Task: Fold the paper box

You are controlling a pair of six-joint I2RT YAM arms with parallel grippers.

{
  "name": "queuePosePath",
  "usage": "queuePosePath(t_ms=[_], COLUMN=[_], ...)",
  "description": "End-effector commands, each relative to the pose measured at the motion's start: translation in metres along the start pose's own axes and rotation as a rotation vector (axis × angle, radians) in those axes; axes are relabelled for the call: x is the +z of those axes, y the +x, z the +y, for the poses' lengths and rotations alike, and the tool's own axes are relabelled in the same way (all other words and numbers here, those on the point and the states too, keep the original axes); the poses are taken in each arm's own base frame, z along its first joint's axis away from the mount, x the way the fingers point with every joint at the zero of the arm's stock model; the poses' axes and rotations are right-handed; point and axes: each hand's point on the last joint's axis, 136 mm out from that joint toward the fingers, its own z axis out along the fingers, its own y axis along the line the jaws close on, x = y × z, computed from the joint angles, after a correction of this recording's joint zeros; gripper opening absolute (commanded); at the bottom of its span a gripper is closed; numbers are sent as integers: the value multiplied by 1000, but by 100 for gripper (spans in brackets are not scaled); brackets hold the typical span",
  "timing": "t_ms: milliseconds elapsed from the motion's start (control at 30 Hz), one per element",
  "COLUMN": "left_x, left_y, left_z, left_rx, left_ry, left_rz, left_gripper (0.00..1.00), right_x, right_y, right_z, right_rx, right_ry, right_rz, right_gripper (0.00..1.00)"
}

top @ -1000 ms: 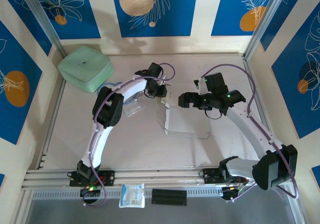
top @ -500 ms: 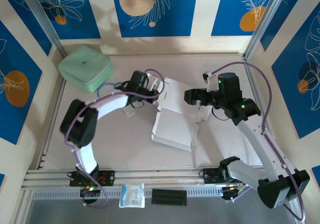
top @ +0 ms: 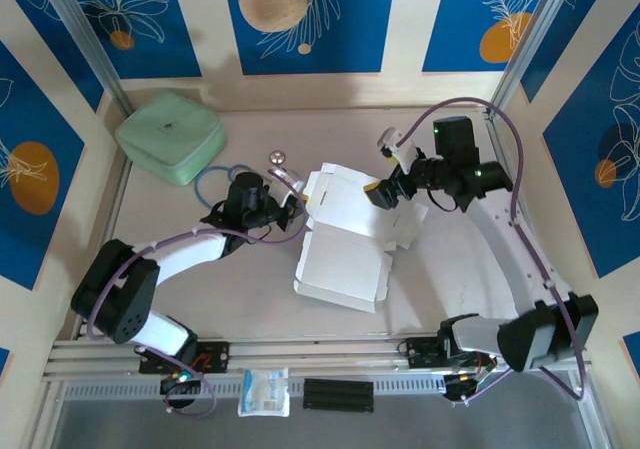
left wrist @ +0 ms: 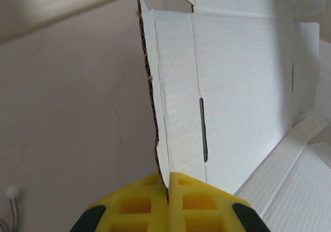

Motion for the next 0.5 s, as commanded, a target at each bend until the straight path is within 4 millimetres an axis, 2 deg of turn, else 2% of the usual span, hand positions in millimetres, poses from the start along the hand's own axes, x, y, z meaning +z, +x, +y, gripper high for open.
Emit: queuePosePath(t_ms=[0,67,233,300,367,467], left_x=[-10,-11,-13,-14,-15,-16], left_y=[-18,-17,-15,-14,-14,-14], left_z=[-4,-6,-7,-6,-6,-8], left_rx=[85,87,87,87,87,97], left_ry=[-1,6,5,1,1,4], left_rz=[-66,-64,-58,-56,-53,-52], left_gripper=[0,0,0,0,0,0], right_x=[7,13,25,29,33,39], right_y=[17,22,29,31,33,37], right_z=[22,13,1,2,4,2], right_rx=[32,56,84,77,65,44], right_ry=[-171,-174,-185,-192,-202,-188], right_rz=[39,52,92,102,119,145], right_gripper=[92,84,49,39,31,29])
